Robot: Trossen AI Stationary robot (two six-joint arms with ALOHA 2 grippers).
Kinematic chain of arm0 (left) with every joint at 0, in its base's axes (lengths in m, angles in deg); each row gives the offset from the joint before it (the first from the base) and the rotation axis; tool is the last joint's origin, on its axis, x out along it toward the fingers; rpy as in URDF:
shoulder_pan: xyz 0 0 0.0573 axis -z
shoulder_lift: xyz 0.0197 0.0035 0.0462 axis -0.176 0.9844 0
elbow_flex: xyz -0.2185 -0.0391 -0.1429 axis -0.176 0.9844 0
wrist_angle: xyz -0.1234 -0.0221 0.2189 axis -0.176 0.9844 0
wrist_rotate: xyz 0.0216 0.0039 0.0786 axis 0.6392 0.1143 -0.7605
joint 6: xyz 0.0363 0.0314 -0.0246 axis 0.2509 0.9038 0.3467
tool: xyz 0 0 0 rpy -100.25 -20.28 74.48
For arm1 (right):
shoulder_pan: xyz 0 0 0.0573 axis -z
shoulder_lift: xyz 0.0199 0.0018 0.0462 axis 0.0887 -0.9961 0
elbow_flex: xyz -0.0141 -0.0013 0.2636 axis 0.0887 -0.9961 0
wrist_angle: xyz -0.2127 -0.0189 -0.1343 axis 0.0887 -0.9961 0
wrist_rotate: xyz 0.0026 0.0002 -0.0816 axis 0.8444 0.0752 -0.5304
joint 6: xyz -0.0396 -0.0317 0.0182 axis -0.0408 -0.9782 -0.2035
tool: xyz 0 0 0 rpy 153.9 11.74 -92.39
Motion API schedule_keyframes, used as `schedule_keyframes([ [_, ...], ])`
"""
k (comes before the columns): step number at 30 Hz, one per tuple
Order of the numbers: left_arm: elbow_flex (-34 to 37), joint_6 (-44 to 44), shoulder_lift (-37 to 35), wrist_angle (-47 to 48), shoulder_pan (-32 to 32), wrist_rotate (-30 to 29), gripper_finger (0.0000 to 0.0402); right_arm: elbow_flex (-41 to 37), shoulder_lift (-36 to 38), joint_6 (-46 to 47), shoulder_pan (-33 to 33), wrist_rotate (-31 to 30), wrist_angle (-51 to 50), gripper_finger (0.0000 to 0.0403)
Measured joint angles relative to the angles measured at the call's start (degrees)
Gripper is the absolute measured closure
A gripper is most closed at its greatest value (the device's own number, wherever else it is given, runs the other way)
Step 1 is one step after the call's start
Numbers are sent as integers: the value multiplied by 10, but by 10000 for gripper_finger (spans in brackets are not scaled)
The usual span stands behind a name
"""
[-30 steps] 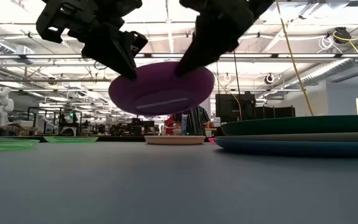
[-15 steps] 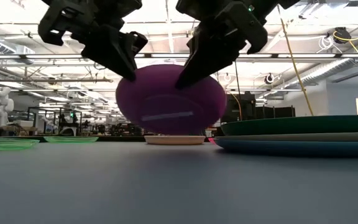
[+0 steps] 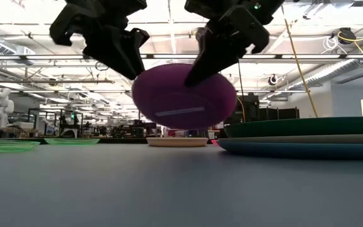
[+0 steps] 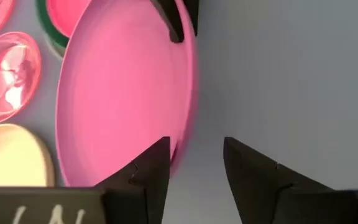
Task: Stack plastic plates
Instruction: Stack the purple plate on top of the pink plate
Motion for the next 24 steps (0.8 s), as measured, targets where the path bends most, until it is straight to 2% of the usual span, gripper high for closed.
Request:
schedule_keyframes([
  [4,-25,-1,0,43,1,-5,248,-1,7,21,-1,-33,-41,394],
  [9,-39,6,0,53,-4,-16,248,0,14,60,-8,-67,-97,394],
  [16,-39,-8,0,58,-21,-17,247,0,26,172,-15,-83,-221,394],
  [21,-39,-12,0,60,-32,-17,247,0,31,260,-16,-60,-286,391],
  [24,-39,-13,0,60,-36,-17,247,0,31,318,-17,-28,-306,364],
])
